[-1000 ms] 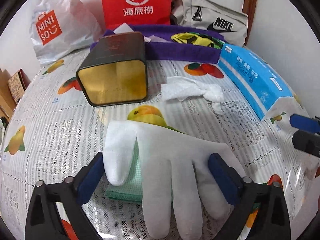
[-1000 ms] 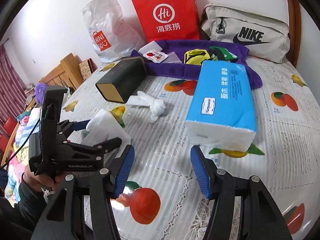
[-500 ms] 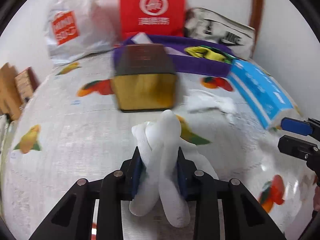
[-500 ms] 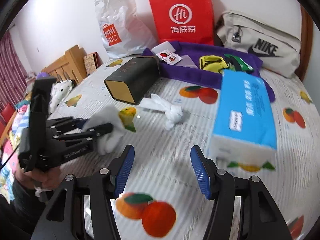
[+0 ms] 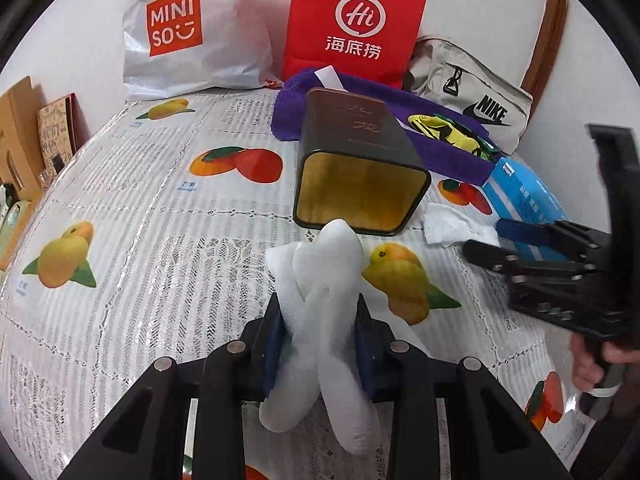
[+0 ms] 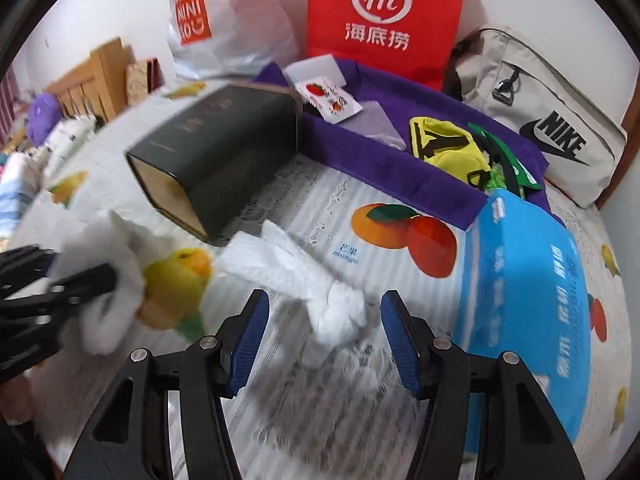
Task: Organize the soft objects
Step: 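Grasp the crumpled white wipe with the right tool while the left tool holds the glove, then carry the white glove and white wipe up toward the purple towel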
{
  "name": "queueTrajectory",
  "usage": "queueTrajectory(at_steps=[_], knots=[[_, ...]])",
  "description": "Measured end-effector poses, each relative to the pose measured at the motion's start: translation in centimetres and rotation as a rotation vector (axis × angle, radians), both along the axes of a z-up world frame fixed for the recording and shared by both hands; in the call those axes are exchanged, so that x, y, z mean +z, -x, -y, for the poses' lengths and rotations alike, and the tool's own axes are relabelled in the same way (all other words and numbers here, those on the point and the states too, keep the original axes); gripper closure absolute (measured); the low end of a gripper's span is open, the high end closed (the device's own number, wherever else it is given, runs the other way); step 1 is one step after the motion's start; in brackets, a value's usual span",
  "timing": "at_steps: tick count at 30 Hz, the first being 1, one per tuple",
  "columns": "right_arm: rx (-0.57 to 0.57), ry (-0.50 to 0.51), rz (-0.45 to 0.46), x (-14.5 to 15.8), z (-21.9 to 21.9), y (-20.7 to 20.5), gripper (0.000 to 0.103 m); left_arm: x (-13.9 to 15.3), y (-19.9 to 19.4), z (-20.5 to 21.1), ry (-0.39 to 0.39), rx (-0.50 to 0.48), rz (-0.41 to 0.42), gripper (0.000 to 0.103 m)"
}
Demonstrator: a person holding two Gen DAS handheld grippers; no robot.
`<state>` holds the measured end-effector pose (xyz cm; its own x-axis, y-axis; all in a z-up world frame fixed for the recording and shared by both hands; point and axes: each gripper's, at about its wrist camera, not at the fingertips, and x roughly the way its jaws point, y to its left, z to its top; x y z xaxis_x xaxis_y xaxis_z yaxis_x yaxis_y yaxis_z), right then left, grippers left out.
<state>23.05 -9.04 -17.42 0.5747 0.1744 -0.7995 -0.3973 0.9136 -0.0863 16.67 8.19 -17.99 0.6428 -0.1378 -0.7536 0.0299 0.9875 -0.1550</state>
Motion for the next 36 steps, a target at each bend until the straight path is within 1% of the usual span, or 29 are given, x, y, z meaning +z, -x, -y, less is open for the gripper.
queueTrajectory(at_steps=[1, 2, 4, 5, 6, 8, 10, 15, 22, 25, 29, 33, 36], knots=[[0.005, 0.013, -0.007, -0.4, -0.4, -0.3, 0.045, 0.0, 0.0, 0.0, -0.002, -0.006, 0.001, 0.071], [0.011, 0.006, -0.026, -0.8, -0.6, -0.5, 0.047, 0.0, 0.0, 0.0, -0.001, -0.009, 0.001, 0.071], [0.012, -0.052, -0.037, -1.0, -0.2, -0.7, 0.050, 0.0, 0.0, 0.0, 0.005, -0.013, 0.001, 0.071], [0.020, -0.081, -0.048, -0.9, 0.0, -0.8, 0.060, 0.0, 0.0, -0.1, 0.010, -0.014, 0.000, 0.071], [0.024, -0.084, -0.046, -0.8, 0.1, -0.8, 0.083, 0.0, 0.0, -0.2, 0.015, -0.013, 0.000, 0.071], [0.039, -0.085, -0.060, -0.7, 0.2, -0.5, 0.082, 0.0, -0.1, -0.1, 0.019, -0.010, -0.001, 0.070], [0.071, -0.114, -0.079, -0.5, 0.6, 0.4, 0.082, 0.0, -0.1, -0.1, 0.013, -0.010, -0.002, 0.070], [0.073, -0.141, -0.079, 0.1, 1.8, 3.6, 0.082, 0.2, 0.4, 0.5, -0.005, -0.015, -0.009, 0.070], [0.013, -0.179, -0.068, 0.7, 5.6, 9.2, 0.082, 0.2, 1.7, 2.9, -0.003, -0.053, -0.017, 0.071], [-0.032, -0.186, -0.068, 0.3, 7.9, 10.6, 0.082, 0.3, 2.3, 3.9, -0.006, -0.063, -0.019, 0.071], [-0.115, -0.170, -0.072, -0.5, 10.7, 10.9, 0.082, 0.3, 2.9, 4.5, 0.030, -0.066, -0.032, 0.071], [-0.187, -0.158, -0.064, -1.1, 13.1, 10.4, 0.082, 0.2, 3.0, 4.7, 0.039, -0.057, -0.036, 0.070], [-0.194, -0.179, -0.052, -1.5, 13.5, 10.0, 0.081, 0.1, 2.8, 4.8, 0.045, -0.049, -0.033, 0.069]])
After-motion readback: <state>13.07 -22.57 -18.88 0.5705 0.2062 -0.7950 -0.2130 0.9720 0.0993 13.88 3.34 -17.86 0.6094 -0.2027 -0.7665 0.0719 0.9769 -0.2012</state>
